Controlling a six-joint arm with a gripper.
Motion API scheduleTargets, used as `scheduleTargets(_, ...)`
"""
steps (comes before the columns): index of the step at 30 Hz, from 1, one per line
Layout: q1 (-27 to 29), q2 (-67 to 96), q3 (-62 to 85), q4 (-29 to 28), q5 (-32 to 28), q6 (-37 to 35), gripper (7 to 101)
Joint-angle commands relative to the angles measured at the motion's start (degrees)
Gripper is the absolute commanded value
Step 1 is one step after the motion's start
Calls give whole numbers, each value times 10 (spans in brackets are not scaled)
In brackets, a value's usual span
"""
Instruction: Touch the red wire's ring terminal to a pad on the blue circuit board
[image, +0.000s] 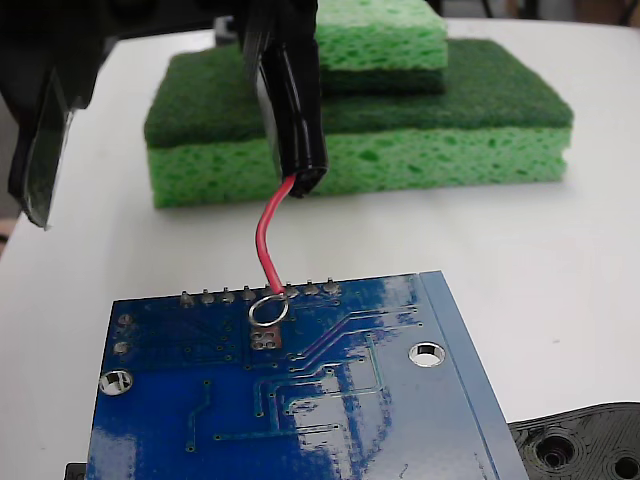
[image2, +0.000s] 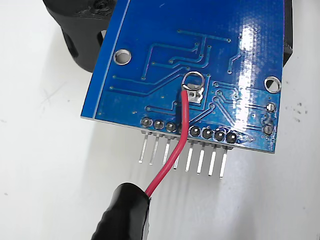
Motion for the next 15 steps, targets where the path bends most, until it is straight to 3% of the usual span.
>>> scheduleTargets(1,0,-1,-3,-4,1,-1,1003)
scheduleTargets(15,3,-4,3,-6,0,-3,1003)
